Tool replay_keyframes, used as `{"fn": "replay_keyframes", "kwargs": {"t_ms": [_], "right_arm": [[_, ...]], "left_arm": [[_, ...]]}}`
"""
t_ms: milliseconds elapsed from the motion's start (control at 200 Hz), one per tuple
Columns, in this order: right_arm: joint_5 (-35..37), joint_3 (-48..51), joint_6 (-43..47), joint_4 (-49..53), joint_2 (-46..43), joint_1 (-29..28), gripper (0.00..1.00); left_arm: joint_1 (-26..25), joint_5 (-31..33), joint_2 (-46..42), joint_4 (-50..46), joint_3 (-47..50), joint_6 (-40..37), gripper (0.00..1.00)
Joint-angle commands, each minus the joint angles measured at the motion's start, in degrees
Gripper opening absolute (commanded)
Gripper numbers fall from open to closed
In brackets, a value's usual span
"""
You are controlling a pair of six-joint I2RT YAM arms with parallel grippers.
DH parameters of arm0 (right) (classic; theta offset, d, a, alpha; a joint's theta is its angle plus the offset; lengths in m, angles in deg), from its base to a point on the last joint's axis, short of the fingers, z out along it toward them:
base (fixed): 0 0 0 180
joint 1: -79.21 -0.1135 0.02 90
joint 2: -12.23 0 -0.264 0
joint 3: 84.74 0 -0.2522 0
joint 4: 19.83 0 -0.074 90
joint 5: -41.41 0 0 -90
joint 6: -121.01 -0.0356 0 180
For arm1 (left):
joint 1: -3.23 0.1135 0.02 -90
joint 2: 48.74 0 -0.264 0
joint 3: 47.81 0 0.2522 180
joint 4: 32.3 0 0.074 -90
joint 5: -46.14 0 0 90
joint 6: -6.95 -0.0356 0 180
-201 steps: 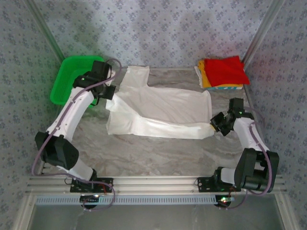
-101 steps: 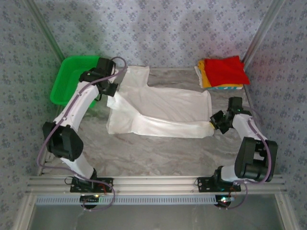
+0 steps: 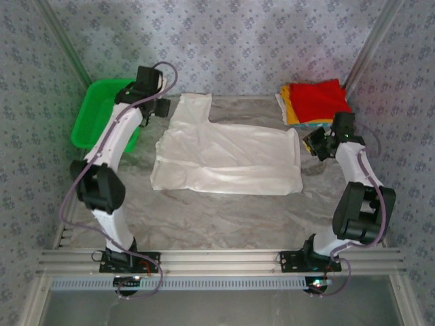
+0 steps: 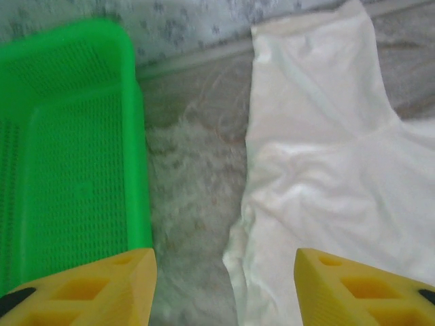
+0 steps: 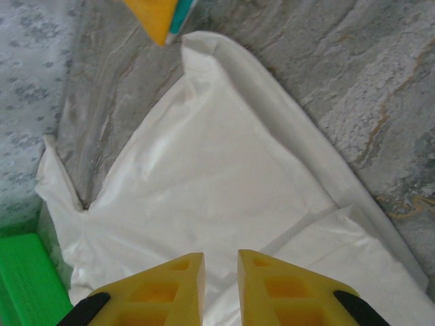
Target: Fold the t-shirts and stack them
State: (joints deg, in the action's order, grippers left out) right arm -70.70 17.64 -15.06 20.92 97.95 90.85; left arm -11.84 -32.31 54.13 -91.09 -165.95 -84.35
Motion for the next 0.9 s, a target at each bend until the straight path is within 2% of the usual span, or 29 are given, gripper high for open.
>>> {"fn": "replay_keyframes", "kwargs": {"t_ms": [0,115,200,400,525,670,894], "right_arm": [[-2.4,3.3,5.4,0.8,-5.4,-2.7,0.21],[1.3,8.0,9.6,0.8,-9.5,-8.8,0.16],[4.8,9.8,12.5,-0.1,-9.3,-13.5,0.00],[6.5,2.7,18.1,0.4,2.7,-23.6,0.00],[10.8,-3.7,21.0,2.8,10.9,-29.6,0.00],[9.8,-7.2,19.5,1.7,17.8,-30.8,0.00],[10.4,-6.1,18.4,-0.6,21.0,-29.2,0.00]], "left_arm": [[0.0,-6.1,-10.9,5.6,11.6,8.7,0.56],[-1.8,-8.8,-19.6,12.4,27.7,14.6,0.56],[-3.0,-8.1,-22.1,12.8,34.1,16.9,0.55],[-4.5,-8.2,-19.1,13.8,40.7,21.3,0.50],[-5.3,-8.0,-18.2,18.8,46.7,26.3,0.48],[-5.2,-6.6,-16.1,22.1,50.6,30.6,0.46],[-4.0,-5.6,-13.3,25.1,56.4,35.0,0.42]]}}
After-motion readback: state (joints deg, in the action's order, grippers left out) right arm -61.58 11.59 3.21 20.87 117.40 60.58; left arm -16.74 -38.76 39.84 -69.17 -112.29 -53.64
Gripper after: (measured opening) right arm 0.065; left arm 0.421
